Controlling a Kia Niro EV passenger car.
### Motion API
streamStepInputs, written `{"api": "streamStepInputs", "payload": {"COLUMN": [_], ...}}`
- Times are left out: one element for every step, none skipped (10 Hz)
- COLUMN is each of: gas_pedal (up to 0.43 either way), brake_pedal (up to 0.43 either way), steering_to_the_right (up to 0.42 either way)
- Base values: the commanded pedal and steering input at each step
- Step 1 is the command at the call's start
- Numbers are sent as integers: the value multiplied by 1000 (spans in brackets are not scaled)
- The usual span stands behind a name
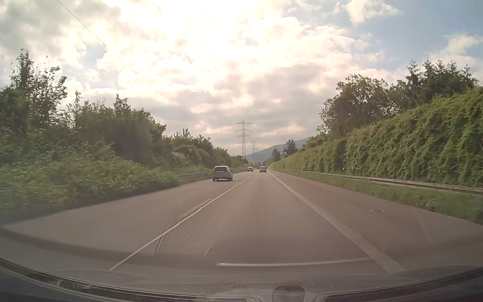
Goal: Follow the waypoints while adhering to traffic rules and regulations
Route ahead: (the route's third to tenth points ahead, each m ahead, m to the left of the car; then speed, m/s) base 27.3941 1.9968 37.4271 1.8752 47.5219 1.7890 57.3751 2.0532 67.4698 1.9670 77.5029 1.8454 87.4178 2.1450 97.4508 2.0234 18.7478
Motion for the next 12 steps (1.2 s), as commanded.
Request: {"api": "streamStepInputs", "payload": {"gas_pedal": [130,130,130,130,130,130,130,130,130,130,130,130], "brake_pedal": [0,0,0,0,0,0,0,0,0,0,0,0], "steering_to_the_right": [-1,-1,-1,-1,-1,-2,-3,-4,-5,-5,-5,-5]}}
